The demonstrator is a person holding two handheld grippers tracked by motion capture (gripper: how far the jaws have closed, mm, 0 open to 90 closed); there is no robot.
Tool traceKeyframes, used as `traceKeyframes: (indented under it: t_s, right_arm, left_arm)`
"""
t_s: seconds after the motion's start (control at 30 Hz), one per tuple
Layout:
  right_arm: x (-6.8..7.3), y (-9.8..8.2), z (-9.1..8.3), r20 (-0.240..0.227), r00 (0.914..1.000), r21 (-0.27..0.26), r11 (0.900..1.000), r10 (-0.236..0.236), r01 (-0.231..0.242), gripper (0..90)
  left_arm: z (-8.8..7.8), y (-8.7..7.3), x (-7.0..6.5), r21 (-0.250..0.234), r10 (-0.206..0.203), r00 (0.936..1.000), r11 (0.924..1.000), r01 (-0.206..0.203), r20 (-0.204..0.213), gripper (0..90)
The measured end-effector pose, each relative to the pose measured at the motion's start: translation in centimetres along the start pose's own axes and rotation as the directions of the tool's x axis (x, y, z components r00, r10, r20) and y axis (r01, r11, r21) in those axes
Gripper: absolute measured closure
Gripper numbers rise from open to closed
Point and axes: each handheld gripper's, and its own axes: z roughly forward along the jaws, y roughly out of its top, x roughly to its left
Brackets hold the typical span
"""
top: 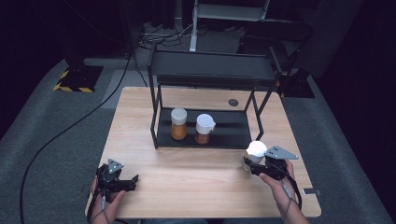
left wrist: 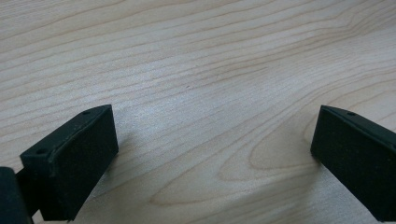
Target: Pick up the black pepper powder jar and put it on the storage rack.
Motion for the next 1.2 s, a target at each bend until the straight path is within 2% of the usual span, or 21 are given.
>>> traceKeyframes:
  t_s: [0.57, 1.2]
  right_arm:
    - [0.1, 3.1, 0.3, -0.016, 0.9988, 0.006, 0.999, -0.047, 0.047, 30.5]
    - [-0.3, 6.3, 1.4, -0.016, 0.9971, 0.005, 0.997, -0.074, 0.074, 30.5]
  left_arm:
    - [0.0, 0.0, 0.0, 0.0, 0.0, 1.0, 1.0, 0.0, 0.0, 0.3]
    - [-0.1, 0.0, 0.0, 0.003, 0.002, 1.0, 1.0, -0.002, 0.0, 0.3]
